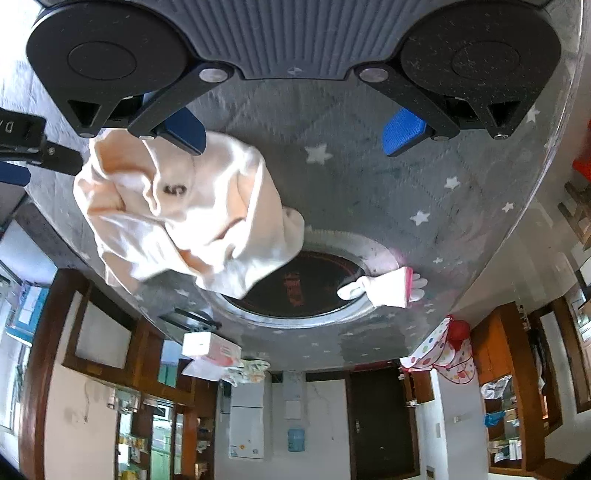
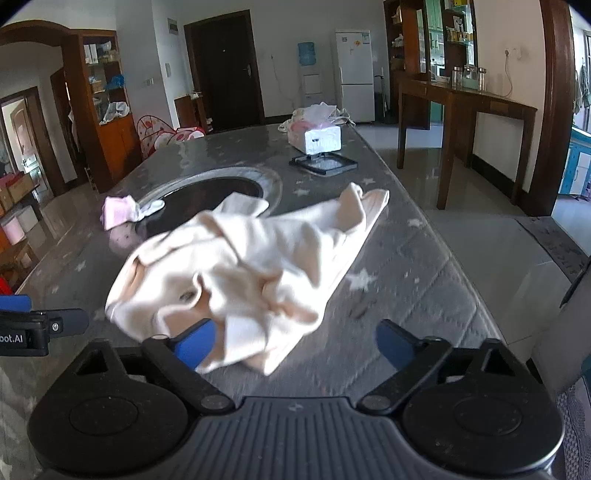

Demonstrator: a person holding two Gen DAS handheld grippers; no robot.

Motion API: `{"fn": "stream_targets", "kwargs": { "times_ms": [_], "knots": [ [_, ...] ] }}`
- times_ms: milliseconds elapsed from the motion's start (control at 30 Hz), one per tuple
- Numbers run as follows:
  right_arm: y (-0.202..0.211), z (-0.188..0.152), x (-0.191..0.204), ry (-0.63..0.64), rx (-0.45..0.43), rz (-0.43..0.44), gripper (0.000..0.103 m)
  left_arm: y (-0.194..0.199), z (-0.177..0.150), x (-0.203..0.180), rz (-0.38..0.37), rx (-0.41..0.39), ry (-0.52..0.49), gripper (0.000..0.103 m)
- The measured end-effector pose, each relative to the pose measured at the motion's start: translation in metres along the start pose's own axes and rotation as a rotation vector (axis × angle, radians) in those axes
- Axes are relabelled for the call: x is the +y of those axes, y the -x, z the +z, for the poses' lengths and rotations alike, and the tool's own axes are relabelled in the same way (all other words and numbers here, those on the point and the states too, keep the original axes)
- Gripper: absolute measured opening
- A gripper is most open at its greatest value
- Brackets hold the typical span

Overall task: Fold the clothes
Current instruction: 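Move both tools to the sweatshirt and close both grippers on its edges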

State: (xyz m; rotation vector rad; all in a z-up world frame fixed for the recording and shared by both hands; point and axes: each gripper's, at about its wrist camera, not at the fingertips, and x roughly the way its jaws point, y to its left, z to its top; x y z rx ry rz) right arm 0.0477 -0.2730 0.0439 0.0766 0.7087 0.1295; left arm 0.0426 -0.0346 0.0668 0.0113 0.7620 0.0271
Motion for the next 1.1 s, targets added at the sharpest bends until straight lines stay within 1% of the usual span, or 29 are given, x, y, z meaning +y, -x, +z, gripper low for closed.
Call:
{"fn": "stream_targets", "kwargs": {
  "times_ms": [33, 67, 100, 133, 200, 233, 300, 333, 367, 400, 433, 467, 500, 533, 600, 633, 667, 700, 733, 767, 800, 933, 1100],
  "knots": [
    [-0.003, 0.003, -0.001, -0.001, 0.002, 0.001, 0.091, -0.003, 0.003, 0.001, 0.003, 0.000, 0.005, 0.102],
    [-0.007, 0.006, -0.002, 0.004, 0.004, 0.001, 0.085, -0.006, 0.005, 0.001, 0.001, 0.002, 0.009, 0.102],
    [-0.011, 0.009, -0.002, 0.009, 0.007, 0.001, 0.082, -0.009, 0.008, 0.001, 0.000, 0.003, 0.012, 0.100],
    [-0.015, 0.012, -0.003, 0.014, 0.010, 0.001, 0.081, -0.013, 0.011, 0.001, -0.003, 0.004, 0.015, 0.098],
    [-0.024, 0.017, -0.003, 0.021, 0.018, 0.006, 0.073, -0.019, 0.016, 0.001, -0.005, 0.004, 0.014, 0.094],
    [-0.028, 0.020, -0.004, 0.022, 0.022, 0.010, 0.072, -0.023, 0.018, 0.000, -0.006, 0.004, 0.013, 0.093],
    [-0.036, 0.023, -0.004, 0.018, 0.032, 0.018, 0.066, -0.030, 0.022, 0.000, -0.017, 0.008, 0.011, 0.089],
    [-0.041, 0.025, -0.005, 0.015, 0.039, 0.022, 0.065, -0.035, 0.023, -0.001, -0.026, 0.016, 0.010, 0.089],
    [-0.046, 0.027, -0.005, 0.013, 0.045, 0.026, 0.061, -0.039, 0.024, -0.002, -0.034, 0.021, 0.004, 0.087],
    [-0.049, 0.028, -0.004, 0.015, 0.048, 0.028, 0.056, -0.044, 0.025, -0.003, -0.040, 0.028, -0.001, 0.084],
    [-0.051, 0.028, -0.004, 0.018, 0.051, 0.030, 0.054, -0.049, 0.026, -0.003, -0.041, 0.039, -0.005, 0.081],
    [-0.054, 0.029, -0.003, 0.020, 0.054, 0.033, 0.048, -0.054, 0.026, -0.003, -0.042, 0.049, -0.008, 0.073],
    [-0.056, 0.030, -0.003, 0.023, 0.057, 0.035, 0.041, -0.058, 0.027, -0.003, -0.048, 0.060, -0.008, 0.062],
    [-0.059, 0.030, -0.003, 0.025, 0.060, 0.037, 0.040, -0.062, 0.026, -0.002, -0.062, 0.071, -0.004, 0.057],
    [-0.062, 0.030, -0.003, 0.026, 0.066, 0.049, 0.026, -0.068, 0.025, 0.002, -0.084, 0.087, 0.009, 0.034],
    [-0.062, 0.030, -0.003, 0.026, 0.069, 0.056, 0.025, -0.069, 0.025, 0.003, -0.094, 0.090, 0.014, 0.027],
    [-0.061, 0.029, -0.003, 0.029, 0.068, 0.059, 0.018, -0.070, 0.024, 0.005, -0.104, 0.093, 0.020, 0.016],
    [-0.060, 0.029, -0.004, 0.031, 0.062, 0.059, 0.014, -0.069, 0.023, 0.007, -0.112, 0.092, 0.024, 0.009],
    [-0.058, 0.029, -0.004, 0.034, 0.056, 0.059, 0.014, -0.065, 0.023, 0.008, -0.114, 0.083, 0.025, 0.008],
    [-0.056, 0.029, -0.005, 0.036, 0.050, 0.060, 0.011, -0.060, 0.023, 0.009, -0.117, 0.074, 0.026, 0.005],
    [-0.052, 0.029, -0.006, 0.034, 0.042, 0.062, 0.010, -0.056, 0.023, 0.010, -0.119, 0.065, 0.027, 0.004],
    [-0.031, 0.028, -0.008, 0.044, 0.013, 0.083, 0.009, -0.038, 0.021, 0.015, -0.129, 0.029, 0.032, 0.003],
    [0.014, 0.023, -0.006, 0.096, -0.018, 0.153, 0.009, -0.002, 0.015, 0.023, -0.146, -0.019, 0.026, 0.003]
  ]
}}
